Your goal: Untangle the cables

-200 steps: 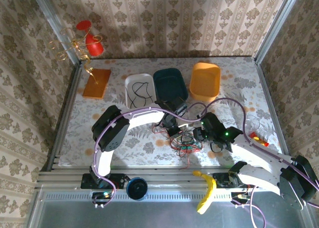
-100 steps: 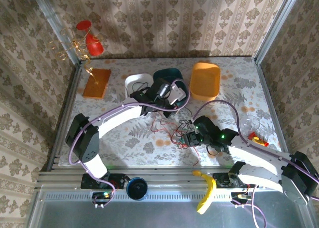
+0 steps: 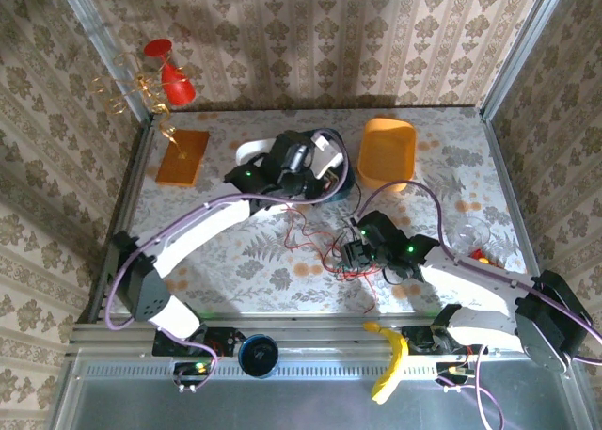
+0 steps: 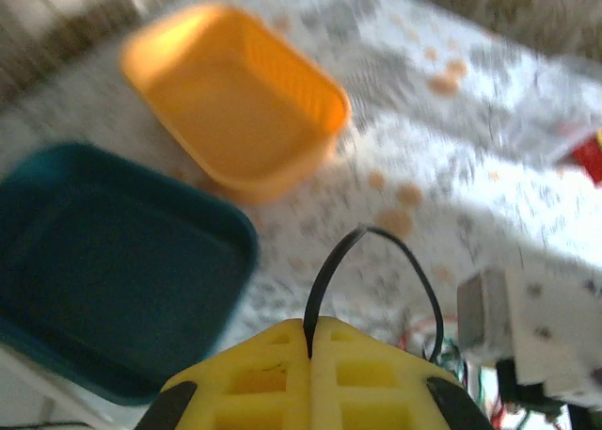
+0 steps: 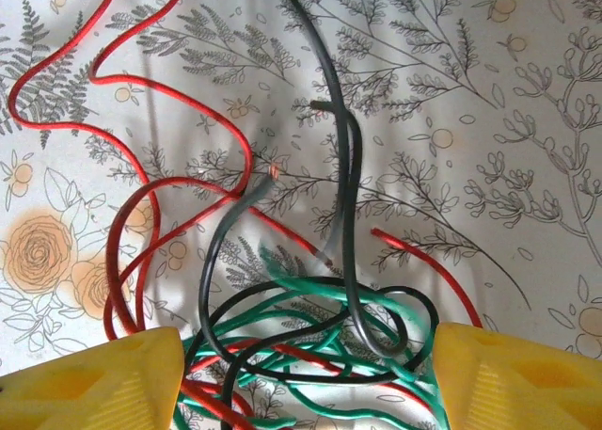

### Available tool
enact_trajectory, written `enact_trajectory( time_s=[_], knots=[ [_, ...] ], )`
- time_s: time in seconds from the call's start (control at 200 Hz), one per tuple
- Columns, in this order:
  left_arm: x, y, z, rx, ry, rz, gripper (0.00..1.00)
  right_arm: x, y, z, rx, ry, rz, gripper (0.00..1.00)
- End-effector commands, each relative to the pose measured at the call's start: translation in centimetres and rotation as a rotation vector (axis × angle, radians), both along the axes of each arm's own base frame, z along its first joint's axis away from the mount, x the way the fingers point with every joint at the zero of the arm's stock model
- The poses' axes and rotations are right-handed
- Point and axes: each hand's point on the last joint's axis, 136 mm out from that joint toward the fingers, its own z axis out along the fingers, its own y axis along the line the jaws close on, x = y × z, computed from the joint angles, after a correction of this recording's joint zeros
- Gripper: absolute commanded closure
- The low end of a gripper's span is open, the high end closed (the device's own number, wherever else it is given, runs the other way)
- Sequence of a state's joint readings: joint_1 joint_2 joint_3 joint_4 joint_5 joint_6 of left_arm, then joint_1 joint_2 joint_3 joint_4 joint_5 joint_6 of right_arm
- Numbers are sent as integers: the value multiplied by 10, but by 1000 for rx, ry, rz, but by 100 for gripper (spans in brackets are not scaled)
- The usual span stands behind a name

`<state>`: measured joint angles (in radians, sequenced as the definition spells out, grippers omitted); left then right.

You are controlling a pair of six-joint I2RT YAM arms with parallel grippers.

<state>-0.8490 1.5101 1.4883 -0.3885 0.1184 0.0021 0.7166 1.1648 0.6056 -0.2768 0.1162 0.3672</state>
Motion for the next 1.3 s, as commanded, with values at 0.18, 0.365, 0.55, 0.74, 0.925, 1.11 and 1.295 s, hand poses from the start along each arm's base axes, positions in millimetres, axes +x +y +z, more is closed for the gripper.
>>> enact_trajectory(
  time_s=[0.18, 0.365, 0.55, 0.74, 0.925, 1.11, 1.295],
  knots=[
    [7, 29, 144, -277, -242, 134, 100, 5, -15, -1, 67, 6, -86, 28],
    [19, 43, 161, -295, -273, 213, 100, 4, -21, 1, 88, -6, -101, 28],
    [47, 79, 144, -283, -246, 387, 100, 1, -23, 6, 100, -27, -101, 28],
    [71, 115, 124, -284, -213, 501, 100, 0, -24, 7, 93, -28, -96, 28],
    [102, 149, 78, -224, -142, 619, 100, 0, -25, 7, 82, -19, -91, 28],
    [126, 176, 8, -162, -36, 726, 100, -1, -26, 8, 78, -21, -88, 28],
    [155, 192, -87, -111, 126, 795, 100, -2, -26, 9, 73, -18, -83, 28]
  ],
)
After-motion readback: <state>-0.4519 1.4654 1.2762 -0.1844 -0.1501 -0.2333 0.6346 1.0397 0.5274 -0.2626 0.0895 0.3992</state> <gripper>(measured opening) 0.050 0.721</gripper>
